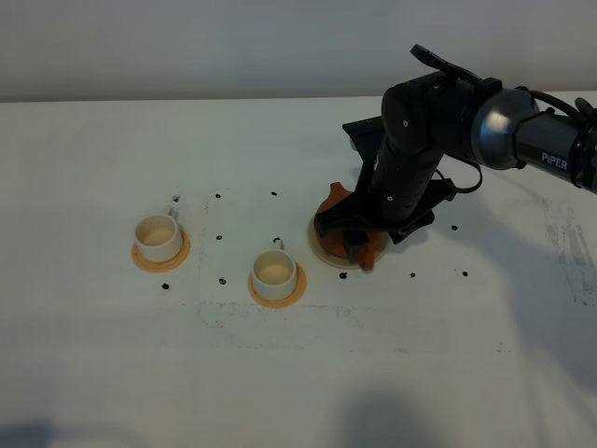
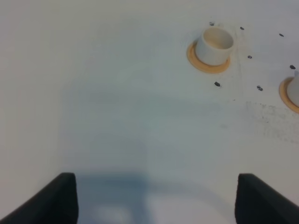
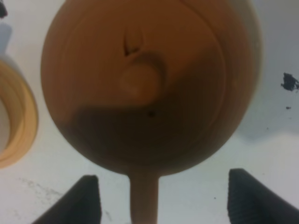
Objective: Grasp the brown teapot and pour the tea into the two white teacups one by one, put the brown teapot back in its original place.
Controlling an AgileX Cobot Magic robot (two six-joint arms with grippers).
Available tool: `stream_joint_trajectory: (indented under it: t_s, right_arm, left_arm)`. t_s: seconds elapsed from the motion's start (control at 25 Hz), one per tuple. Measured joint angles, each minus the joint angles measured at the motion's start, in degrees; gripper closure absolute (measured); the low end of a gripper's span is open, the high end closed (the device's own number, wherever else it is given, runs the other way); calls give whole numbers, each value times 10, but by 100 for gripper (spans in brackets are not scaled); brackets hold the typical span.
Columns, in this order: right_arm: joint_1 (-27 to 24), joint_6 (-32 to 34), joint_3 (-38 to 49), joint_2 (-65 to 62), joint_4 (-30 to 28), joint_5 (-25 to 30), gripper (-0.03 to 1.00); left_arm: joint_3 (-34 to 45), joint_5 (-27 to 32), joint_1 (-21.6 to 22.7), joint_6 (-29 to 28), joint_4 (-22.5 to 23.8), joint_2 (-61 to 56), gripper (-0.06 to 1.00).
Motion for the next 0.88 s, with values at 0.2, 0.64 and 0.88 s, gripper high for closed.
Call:
stream_joint_trajectory:
  t_s: [0.2,0.64,0.88]
  right_arm:
    - [0,-14,0,4,5,-1,44]
    - [0,-74,0,8,14,2,87]
    - [0,-94,0,8,16,3,87]
  left_arm:
    - [0,0,0,0,0,0,27]
    - [0,0,0,0,0,0,27]
    - [0,0,0,0,0,0,27]
